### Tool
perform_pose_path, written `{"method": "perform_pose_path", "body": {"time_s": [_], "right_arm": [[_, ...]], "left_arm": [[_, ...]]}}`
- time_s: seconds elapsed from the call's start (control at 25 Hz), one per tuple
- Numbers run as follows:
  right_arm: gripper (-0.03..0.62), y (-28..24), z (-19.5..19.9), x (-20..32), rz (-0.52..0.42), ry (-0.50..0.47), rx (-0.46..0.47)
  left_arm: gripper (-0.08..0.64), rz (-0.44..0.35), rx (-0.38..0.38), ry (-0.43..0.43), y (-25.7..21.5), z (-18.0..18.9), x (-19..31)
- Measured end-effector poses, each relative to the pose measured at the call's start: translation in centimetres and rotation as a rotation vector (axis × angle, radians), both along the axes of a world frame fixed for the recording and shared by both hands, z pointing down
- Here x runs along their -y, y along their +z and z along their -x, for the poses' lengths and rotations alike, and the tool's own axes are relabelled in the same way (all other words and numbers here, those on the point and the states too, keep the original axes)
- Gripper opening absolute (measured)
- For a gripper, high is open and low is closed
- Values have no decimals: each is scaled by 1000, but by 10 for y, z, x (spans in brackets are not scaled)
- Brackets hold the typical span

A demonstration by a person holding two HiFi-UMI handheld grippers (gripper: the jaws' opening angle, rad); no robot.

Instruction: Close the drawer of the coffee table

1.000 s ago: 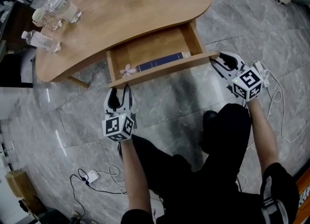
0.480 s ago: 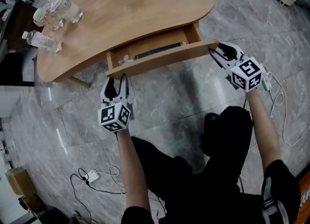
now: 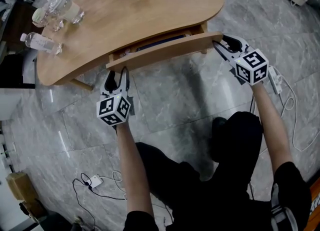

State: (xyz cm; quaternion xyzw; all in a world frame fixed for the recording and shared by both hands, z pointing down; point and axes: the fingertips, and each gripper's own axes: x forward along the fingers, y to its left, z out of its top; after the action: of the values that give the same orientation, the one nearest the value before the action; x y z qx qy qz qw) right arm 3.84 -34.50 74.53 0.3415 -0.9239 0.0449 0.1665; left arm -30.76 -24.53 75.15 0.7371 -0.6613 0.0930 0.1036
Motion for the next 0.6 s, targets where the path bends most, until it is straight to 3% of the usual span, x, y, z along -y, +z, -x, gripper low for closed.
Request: {"method": "perform_pose_path", "body": {"time_s": [0.6], "right_arm": [[147,8,11,35,7,37,-34]], "left_arm": [[210,23,-5,-14,9,11,34]]}}
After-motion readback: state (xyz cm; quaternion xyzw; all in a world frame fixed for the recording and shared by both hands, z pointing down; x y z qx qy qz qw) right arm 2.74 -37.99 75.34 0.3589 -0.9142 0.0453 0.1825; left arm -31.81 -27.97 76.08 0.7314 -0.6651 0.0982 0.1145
